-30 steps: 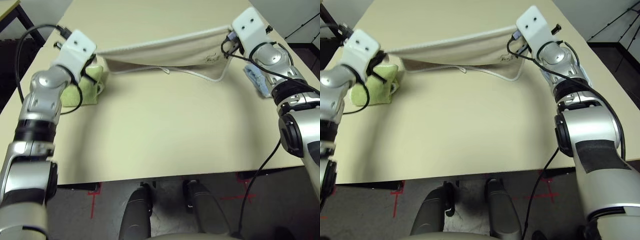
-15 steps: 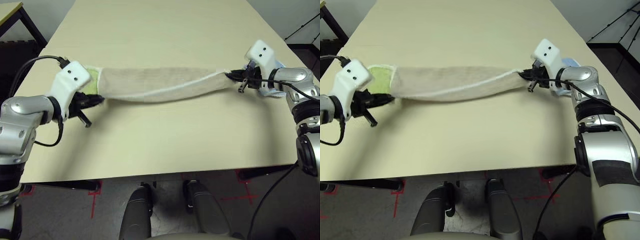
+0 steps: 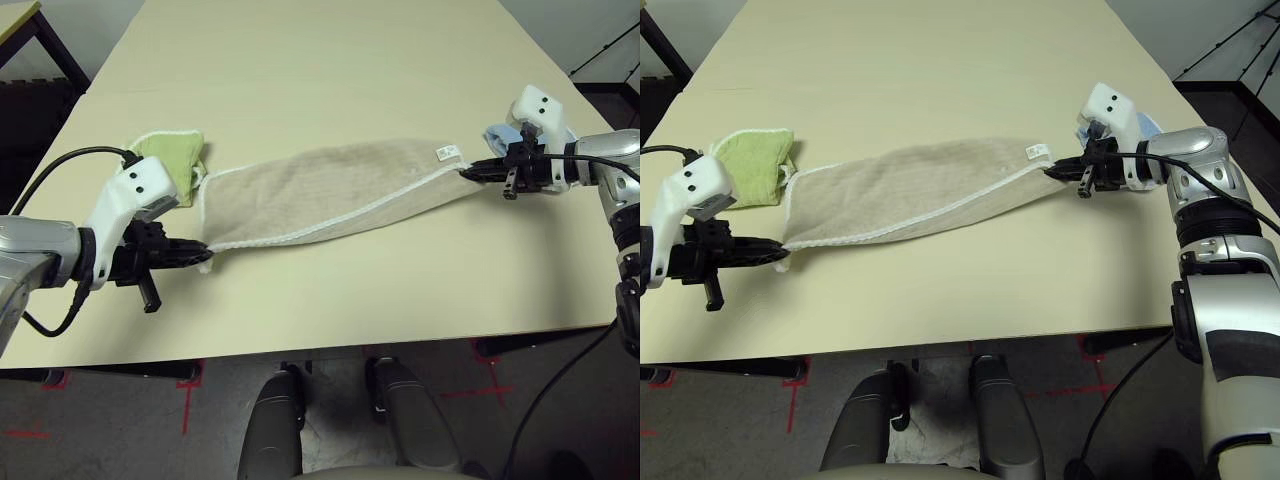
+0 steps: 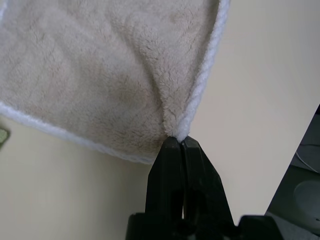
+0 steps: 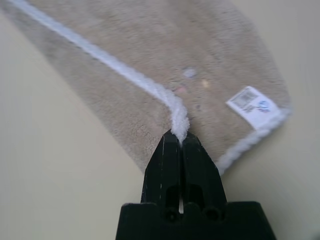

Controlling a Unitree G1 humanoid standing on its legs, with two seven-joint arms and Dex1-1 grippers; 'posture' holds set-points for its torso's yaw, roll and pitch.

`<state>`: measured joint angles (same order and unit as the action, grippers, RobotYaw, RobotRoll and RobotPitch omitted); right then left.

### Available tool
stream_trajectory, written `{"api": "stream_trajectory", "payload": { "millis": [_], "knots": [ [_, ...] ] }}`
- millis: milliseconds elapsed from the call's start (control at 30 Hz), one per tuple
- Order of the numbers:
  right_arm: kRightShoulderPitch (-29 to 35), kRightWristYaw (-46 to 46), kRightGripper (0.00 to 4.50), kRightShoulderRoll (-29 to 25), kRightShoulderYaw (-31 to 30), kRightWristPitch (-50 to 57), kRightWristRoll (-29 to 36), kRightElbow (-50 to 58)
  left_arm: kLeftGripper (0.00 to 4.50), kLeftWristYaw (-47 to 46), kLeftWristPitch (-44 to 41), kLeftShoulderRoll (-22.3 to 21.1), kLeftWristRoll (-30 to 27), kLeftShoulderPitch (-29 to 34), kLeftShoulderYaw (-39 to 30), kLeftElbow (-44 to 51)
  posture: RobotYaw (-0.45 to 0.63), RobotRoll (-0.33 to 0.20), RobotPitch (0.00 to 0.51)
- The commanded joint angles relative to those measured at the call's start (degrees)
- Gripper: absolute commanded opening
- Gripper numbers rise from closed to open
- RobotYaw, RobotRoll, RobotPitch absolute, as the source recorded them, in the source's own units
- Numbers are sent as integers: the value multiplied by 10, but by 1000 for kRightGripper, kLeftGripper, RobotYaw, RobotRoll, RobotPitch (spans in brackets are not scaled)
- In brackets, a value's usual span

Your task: Fold the towel and set it aside.

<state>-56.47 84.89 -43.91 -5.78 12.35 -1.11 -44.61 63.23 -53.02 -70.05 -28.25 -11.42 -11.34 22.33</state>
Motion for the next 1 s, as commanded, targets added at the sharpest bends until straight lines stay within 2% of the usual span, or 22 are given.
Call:
{"api": "stream_trajectory", "payload": {
  "millis": [33, 200, 500, 667, 1000],
  "knots": [
    [26, 65, 0, -34, -15, 60, 21, 59, 37, 7, 15, -14, 2, 11, -14, -8, -83, 0, 205],
    [52, 76, 0, -81, -45, 116, 69, 119, 37, 12, 29, -24, 3, 11, -20, -30, -93, 0, 205],
    [54, 76, 0, -99, -66, 115, 66, 113, 37, 38, 55, -53, 5, 11, -32, -75, -92, 0, 204],
    [46, 51, 0, -87, -66, 90, 45, 84, 37, 35, 59, -56, 7, 7, -37, -83, -87, 0, 202],
    [3, -74, 0, -35, -51, 12, 19, -5, 37, -22, 116, -12, 52, -92, 31, -132, -92, 0, 201]
  ]
}}
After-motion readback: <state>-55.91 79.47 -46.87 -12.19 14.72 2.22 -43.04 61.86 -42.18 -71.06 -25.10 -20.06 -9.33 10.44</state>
